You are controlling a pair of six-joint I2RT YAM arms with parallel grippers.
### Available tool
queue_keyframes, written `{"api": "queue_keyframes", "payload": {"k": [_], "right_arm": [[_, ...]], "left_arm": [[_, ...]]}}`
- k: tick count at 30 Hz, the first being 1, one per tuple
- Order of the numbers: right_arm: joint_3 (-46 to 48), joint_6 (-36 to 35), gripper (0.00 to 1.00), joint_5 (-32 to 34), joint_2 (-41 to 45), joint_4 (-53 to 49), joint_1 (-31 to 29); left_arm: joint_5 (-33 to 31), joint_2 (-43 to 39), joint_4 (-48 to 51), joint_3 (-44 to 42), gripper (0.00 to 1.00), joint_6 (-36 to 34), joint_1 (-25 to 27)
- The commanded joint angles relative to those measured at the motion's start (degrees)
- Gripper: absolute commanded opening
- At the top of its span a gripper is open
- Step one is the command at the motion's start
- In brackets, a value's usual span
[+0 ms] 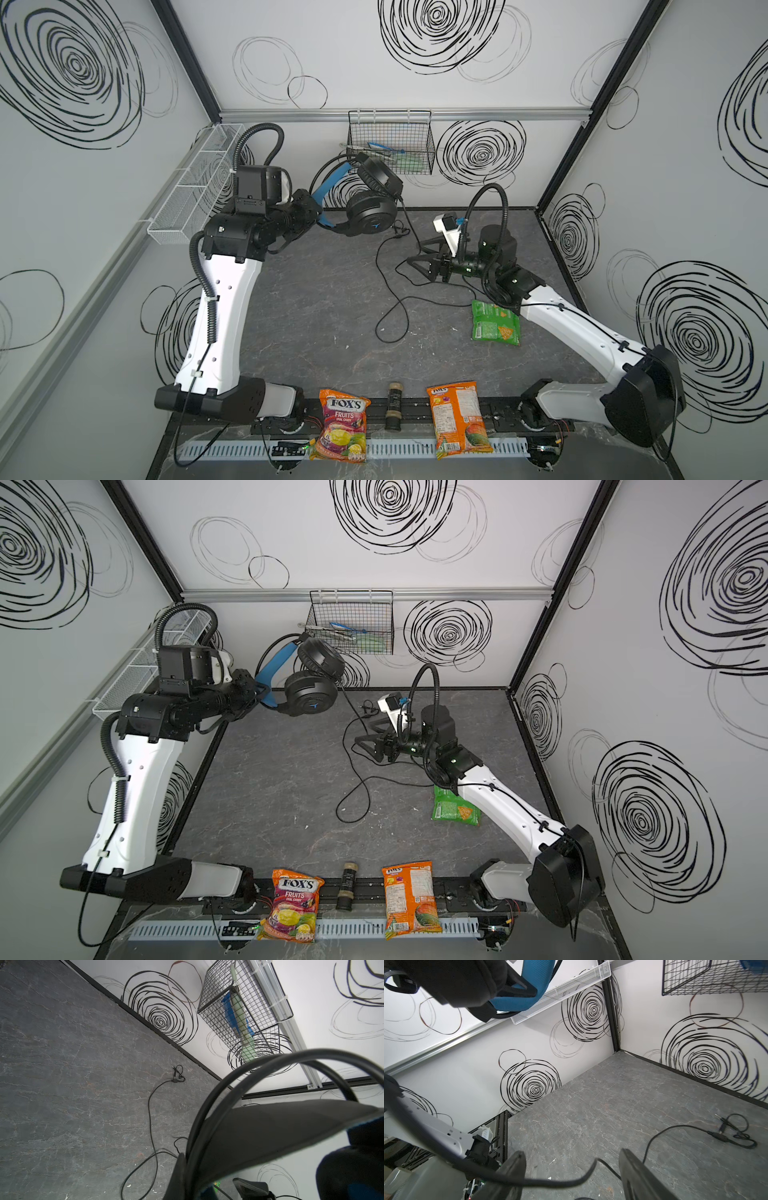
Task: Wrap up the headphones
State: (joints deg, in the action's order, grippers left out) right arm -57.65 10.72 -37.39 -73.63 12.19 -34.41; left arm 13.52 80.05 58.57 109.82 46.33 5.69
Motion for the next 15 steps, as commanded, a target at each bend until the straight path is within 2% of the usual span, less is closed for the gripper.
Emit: {"api": "queue_keyframes", "payload": {"k": [1, 8, 15], "right_arm": [[-0.8, 0.2, 0.77, -1.7, -0.6, 2.3, -1.2], [1.1, 1.6, 0.78, 0.0, -2.1, 6.0, -0.3], [-0.1, 5.2, 0.76, 0.3, -3.8, 9.3, 0.7]], "left_arm": [[3.2, -1.5, -5.7, 3.3, 0.0, 4.0, 0.6], [4.7, 0.0, -5.5, 8.8, 0.0, 7.1, 3.0], [5.6, -0.7, -6.6, 9.2, 0.0, 9.6, 3.6]]}}
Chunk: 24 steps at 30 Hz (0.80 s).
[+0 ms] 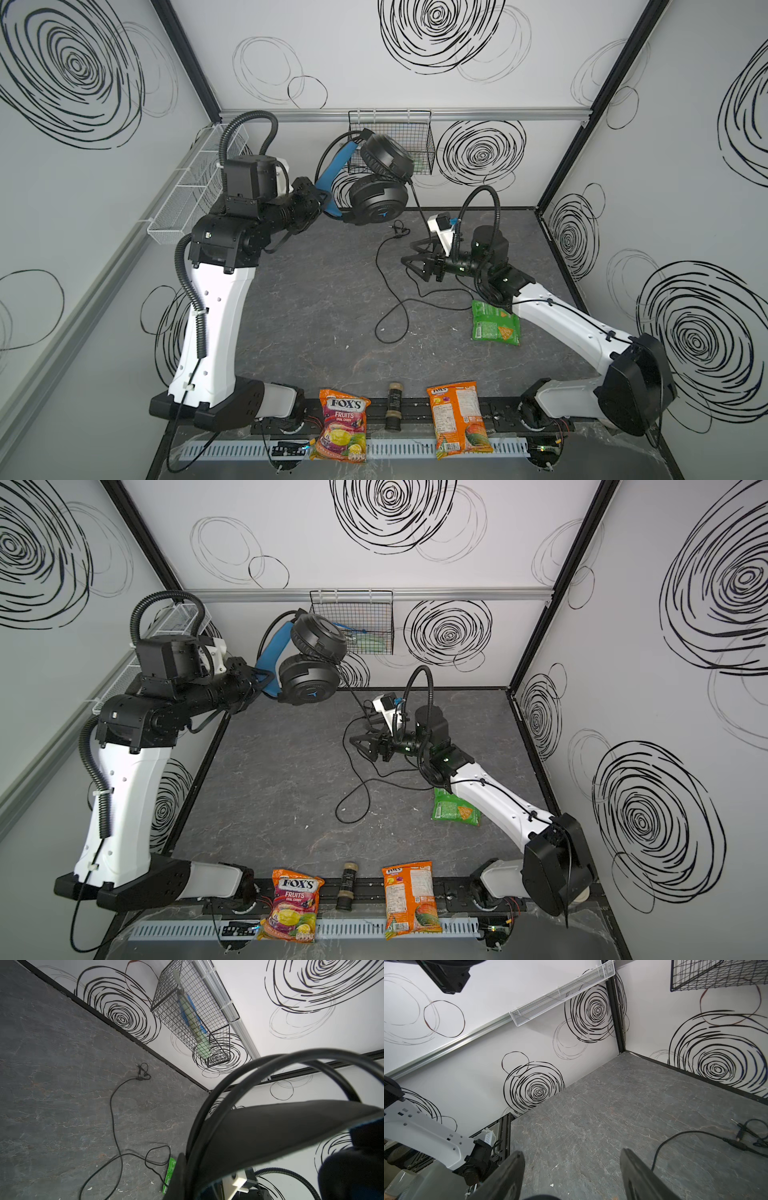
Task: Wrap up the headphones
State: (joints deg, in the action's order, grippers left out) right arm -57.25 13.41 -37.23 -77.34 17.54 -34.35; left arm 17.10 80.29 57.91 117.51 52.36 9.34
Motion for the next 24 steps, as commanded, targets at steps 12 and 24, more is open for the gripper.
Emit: {"api": "queue_keyframes", "payload": {"k": [12, 24], "right_arm": [[1.7, 2.9, 0.79, -3.0, -2.8, 5.5, 0.5], [6.0, 2.9, 0.75, -4.1, -4.9, 5.9, 0.0]], "left_arm": [[5.8, -0.5, -8.6, 3.3, 0.0, 6.3, -1.6], [6.8, -1.2, -9.9, 3.2, 0.0, 7.3, -2.9]]}}
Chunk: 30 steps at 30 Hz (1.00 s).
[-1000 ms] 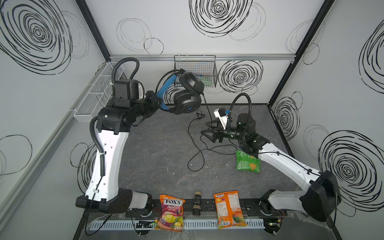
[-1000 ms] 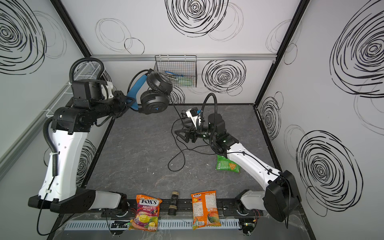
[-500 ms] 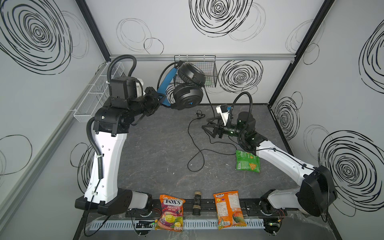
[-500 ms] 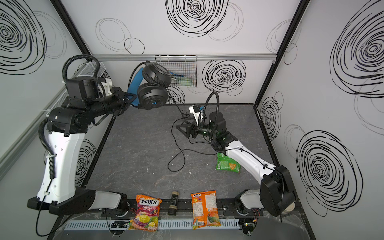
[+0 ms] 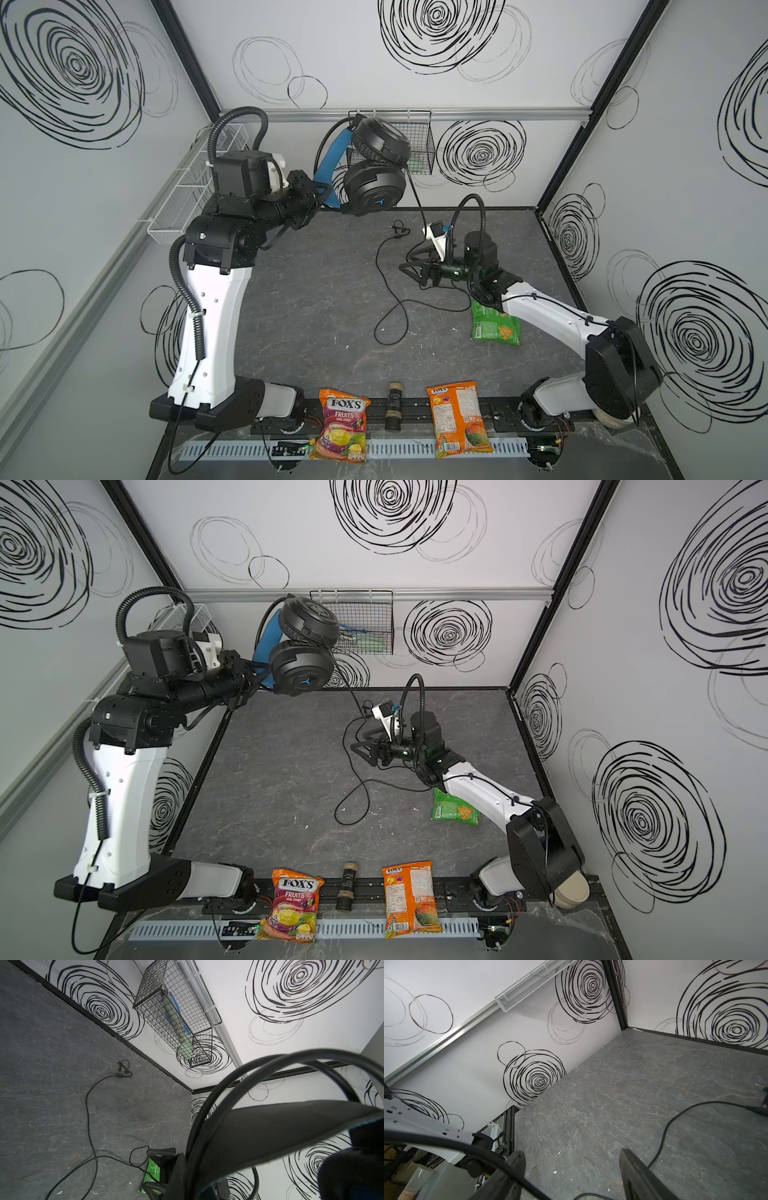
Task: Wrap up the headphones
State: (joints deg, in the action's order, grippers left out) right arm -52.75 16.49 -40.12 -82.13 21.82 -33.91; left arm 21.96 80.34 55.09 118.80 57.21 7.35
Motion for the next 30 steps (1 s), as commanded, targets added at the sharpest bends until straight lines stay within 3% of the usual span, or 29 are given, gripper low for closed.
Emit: {"api": "queue_keyframes", "payload": {"k": [1, 12, 13, 19, 23, 24, 30], "right_arm": [[2.1, -0.1, 0.74, -1.0, -0.1, 1.7, -0.4], [3.6, -0.2, 0.68, -1.3, -3.6, 0.4, 0.0], [3.7, -0.2, 0.65, -1.5, -3.8, 0.3, 0.0], [5.0, -0.4, 0.27, -1.7, -0.9, -1.8, 0.4], [4.1, -2.6, 0.04, 0.9, 2.5, -10.7, 0.8], [3.6, -3.8, 0.0, 2.9, 3.9, -14.4, 0.7], [1.1, -10.5, 0.0, 19.8, 17.6, -36.0, 2.0]], "left_arm": [[2.4, -1.2, -7.3, 1.9, 0.0, 2.6, -1.2], [4.3, -1.6, -8.4, 1.7, 0.0, 3.4, -3.1], [4.3, -1.6, -8.4, 1.7, 0.0, 3.4, -3.3], [5.2, -3.8, -10.4, -2.5, 0.0, 5.5, -6.2], [4.5, -5.4, -12.9, -7.2, 0.0, 7.5, -8.6], [4.0, -5.6, -13.5, -8.2, 0.0, 7.7, -9.1], [-4.2, -6.0, -12.5, -12.1, 0.0, 3.5, -11.1]]}}
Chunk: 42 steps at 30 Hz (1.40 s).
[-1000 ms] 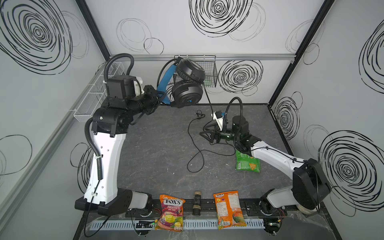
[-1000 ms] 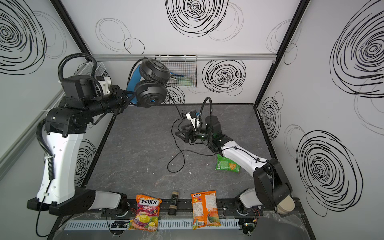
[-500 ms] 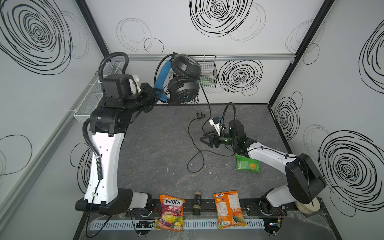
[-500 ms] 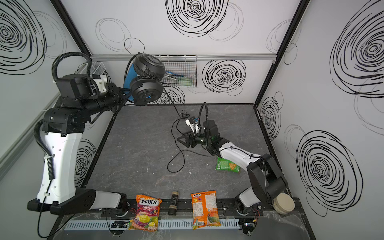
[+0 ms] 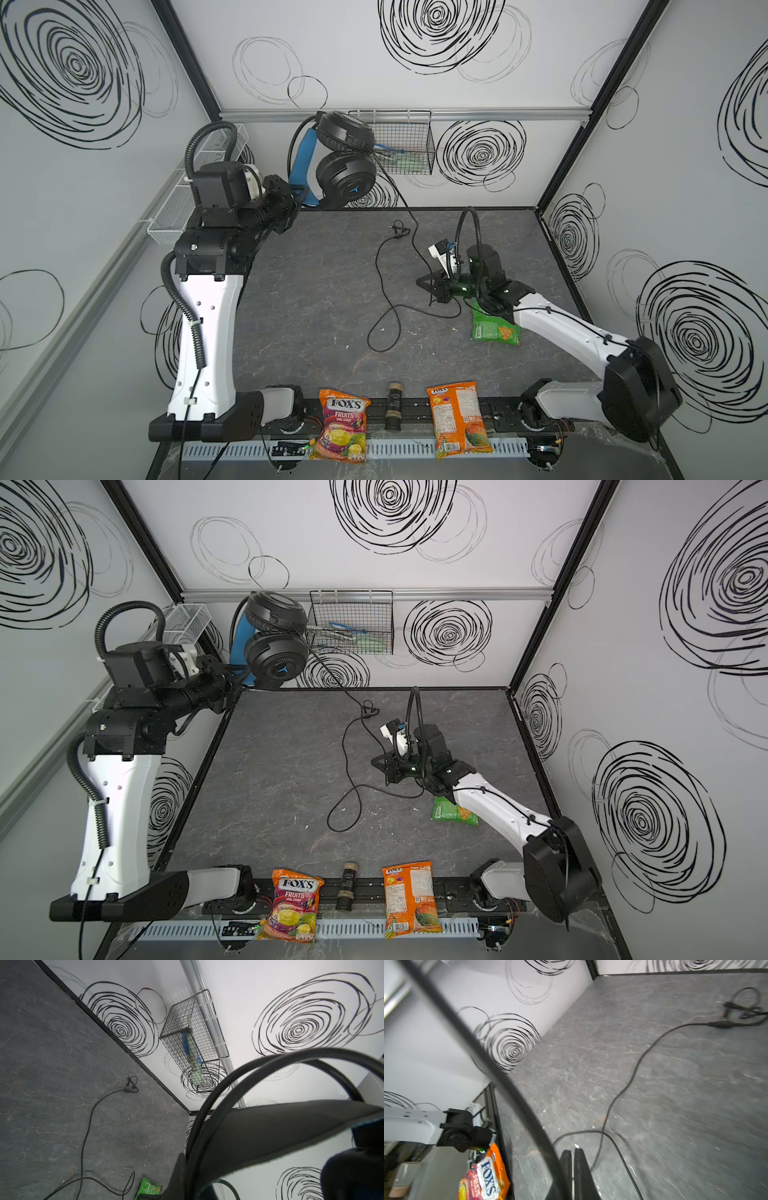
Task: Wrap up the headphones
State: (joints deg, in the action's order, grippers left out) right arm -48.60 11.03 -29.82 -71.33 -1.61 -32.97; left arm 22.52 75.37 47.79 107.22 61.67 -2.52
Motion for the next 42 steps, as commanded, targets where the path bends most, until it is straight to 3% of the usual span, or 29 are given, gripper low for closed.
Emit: {"api": "queue_keyframes", "payload": {"k": [1, 5, 12, 16, 21, 25, 29, 34, 38, 42], "right_arm": [[-3.9, -6.9, 0.0, 13.3, 10.1, -15.2, 1.5], [-12.7, -11.0, 0.0, 27.9, 16.9, -26.3, 2.8], [-33.7, -26.5, 0.0, 47.8, 12.2, -35.1, -4.5], [-42.0, -35.0, 0.0, 51.7, 8.2, -34.0, -13.2], [-50.9, -43.0, 0.0, 58.9, 0.2, -32.5, -30.0], [-59.8, -44.8, 0.0, 57.0, -6.6, -31.5, -36.1], [-68.1, -44.2, 0.0, 52.8, -12.4, -31.2, -36.5], [-74.4, -41.1, 0.0, 49.4, -18.6, -36.1, -31.7], [-73.8, -35.7, 0.0, 45.8, -19.2, -37.3, -25.9], [-71.3, -34.6, 0.0, 46.9, -19.1, -37.8, -24.2]], "left_arm": [[-6.9, -1.0, -4.3, -0.7, 0.0, -2.5, -1.6], [-16.0, -1.2, -1.4, -2.3, 0.0, -8.4, -2.6], [-37.3, -1.9, 2.8, -6.9, 0.0, -17.8, 4.5], [-44.8, -3.8, 1.2, -12.3, 0.0, -21.5, 9.0], [-50.3, -6.2, -2.2, -18.9, 0.0, -27.8, 14.3], [-50.0, -8.8, -6.3, -24.1, 0.0, -30.9, 17.5], [-40.6, -12.9, -15.3, -30.4, 0.0, -34.9, 20.4], [-34.0, -15.4, -17.4, -31.5, 0.0, -36.3, 25.0], [-26.9, -17.2, -17.9, -31.6, 0.0, -34.5, 25.9], [-19.3, -19.1, -19.4, -33.2, 0.0, -32.0, 26.4]]}}
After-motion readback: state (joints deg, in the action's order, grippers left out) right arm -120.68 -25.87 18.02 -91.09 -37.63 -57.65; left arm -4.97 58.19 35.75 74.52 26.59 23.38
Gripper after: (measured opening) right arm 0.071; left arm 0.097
